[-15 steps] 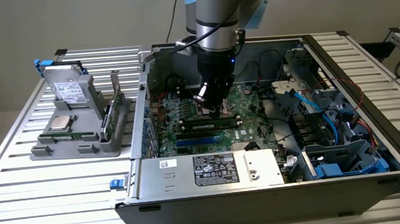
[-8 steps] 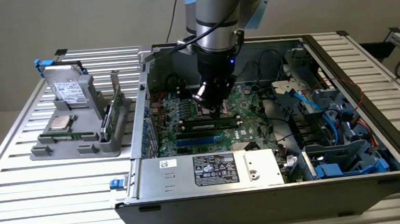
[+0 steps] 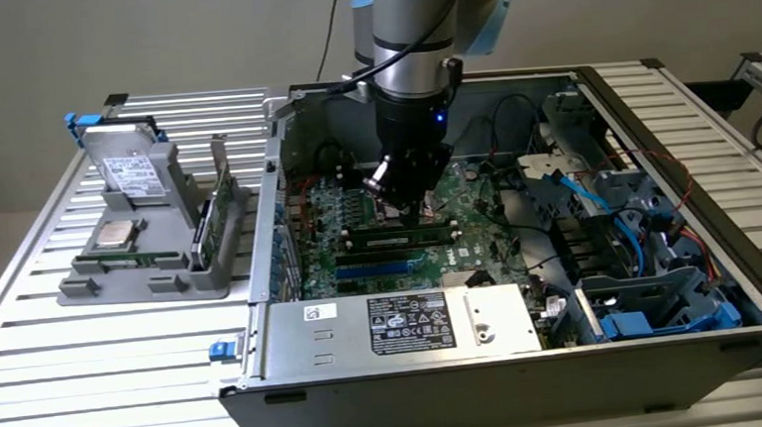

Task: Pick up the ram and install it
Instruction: 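Press down the ram until it locks into place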

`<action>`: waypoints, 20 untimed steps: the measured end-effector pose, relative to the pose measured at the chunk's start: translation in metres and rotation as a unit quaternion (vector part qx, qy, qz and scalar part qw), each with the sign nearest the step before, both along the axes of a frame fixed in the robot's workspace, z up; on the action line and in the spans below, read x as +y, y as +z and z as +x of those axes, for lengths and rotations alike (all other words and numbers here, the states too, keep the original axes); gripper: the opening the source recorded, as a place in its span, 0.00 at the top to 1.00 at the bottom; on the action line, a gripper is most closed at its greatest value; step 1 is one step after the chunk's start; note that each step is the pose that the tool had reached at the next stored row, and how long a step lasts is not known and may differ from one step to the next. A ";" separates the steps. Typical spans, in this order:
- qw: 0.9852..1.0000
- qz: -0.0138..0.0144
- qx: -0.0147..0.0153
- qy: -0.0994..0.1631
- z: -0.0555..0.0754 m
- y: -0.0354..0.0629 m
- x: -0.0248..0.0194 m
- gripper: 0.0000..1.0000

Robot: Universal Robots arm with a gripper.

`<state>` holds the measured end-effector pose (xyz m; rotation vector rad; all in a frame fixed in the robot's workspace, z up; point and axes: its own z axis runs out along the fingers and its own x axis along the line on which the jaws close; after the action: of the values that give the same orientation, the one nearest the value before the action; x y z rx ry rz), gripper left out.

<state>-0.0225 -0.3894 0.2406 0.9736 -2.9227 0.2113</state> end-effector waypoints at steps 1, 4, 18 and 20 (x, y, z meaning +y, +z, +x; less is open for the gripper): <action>1.000 0.000 -0.001 -0.006 0.000 0.0000 0.0000 0.89; 1.000 0.000 -0.002 -0.026 0.000 0.0000 0.0000 0.89; 0.992 0.000 -0.006 -0.125 0.000 0.0000 0.0000 0.89; 0.990 0.000 -0.007 -0.139 0.000 0.0000 0.0000 0.89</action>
<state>-0.0224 -0.3894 0.2405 0.5563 -3.0244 0.2037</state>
